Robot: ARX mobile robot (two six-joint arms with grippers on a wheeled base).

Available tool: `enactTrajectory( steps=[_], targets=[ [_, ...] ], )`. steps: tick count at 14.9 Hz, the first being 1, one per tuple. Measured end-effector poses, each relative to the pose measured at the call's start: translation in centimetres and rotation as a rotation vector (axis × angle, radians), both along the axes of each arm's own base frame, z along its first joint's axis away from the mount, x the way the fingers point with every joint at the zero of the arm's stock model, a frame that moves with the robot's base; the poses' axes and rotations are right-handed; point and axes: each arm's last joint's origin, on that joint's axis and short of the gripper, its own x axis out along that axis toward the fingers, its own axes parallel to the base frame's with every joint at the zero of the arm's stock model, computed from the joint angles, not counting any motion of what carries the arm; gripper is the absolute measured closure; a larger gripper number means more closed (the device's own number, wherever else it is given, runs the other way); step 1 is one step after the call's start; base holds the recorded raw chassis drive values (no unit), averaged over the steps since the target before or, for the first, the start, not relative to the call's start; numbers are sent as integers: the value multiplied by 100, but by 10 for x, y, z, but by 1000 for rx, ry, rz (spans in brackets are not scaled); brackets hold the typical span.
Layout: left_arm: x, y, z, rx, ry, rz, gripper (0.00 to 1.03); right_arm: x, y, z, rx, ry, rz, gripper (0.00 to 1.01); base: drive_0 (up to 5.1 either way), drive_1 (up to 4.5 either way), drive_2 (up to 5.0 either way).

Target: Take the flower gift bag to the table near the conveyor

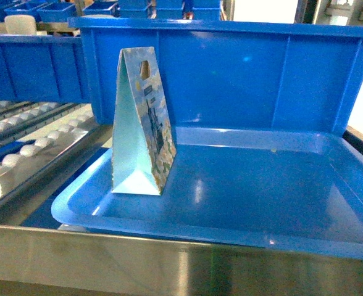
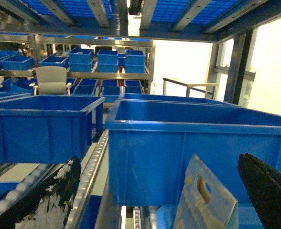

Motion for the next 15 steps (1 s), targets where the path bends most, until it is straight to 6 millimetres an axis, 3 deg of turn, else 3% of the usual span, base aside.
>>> enactTrajectory(
  steps=[5,12,13,15],
  targets=[
    [42,-44,-4,20,44,-42,5,0,0,0,0,0,0,99,0,0,0],
    [59,-69,-47,66,204,-36,5,0,0,0,0,0,0,99,0,0,0],
    [60,-69,-51,60,227,-28,8,0,0,0,0,0,0,99,0,0,0],
    [60,-70,-54,50,241,-23,31,0,0,0,0,0,0,99,0,0,0]
  ],
)
